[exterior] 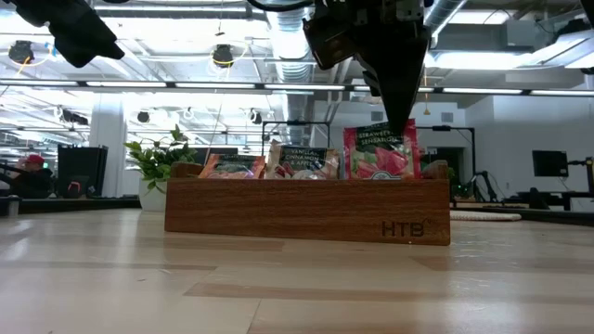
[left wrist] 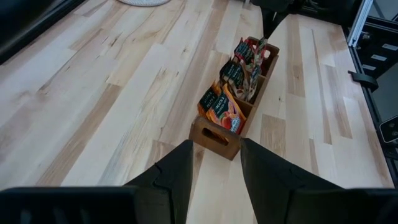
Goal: Pick & Place Tea
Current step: Put the red tea bag into the right section of the wooden organizer
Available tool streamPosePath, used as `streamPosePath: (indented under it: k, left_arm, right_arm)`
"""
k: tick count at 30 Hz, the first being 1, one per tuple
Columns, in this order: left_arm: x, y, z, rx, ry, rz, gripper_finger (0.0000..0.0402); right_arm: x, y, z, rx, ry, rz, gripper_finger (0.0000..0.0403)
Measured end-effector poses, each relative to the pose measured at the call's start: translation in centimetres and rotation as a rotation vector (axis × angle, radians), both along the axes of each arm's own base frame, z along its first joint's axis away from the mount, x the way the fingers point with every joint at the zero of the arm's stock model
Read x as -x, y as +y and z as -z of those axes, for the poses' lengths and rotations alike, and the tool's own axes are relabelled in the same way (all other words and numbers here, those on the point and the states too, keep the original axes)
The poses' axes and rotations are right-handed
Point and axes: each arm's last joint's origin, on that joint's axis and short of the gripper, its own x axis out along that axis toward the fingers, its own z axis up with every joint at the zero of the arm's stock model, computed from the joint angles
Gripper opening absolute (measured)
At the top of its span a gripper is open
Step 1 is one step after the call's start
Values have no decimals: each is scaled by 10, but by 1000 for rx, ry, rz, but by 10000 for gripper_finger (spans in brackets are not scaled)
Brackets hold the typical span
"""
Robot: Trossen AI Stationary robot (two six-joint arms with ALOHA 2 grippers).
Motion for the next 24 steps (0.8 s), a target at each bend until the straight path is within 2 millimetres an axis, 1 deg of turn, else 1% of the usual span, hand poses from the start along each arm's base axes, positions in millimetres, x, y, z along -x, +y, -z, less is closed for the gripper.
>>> streamPosePath:
  k: [14,17,24]
  left_arm:
    - [0,0,0,0,0,1,126]
    - [0,0,0,-1,0,1,126]
    - [0,0,0,-3,0,2,126]
  right_arm:
    - [-1,-2,0,0,-4,-29,3]
    - [-1,-2,0,0,-4,-29,16]
    - [3,-2,0,6,29,-29,72]
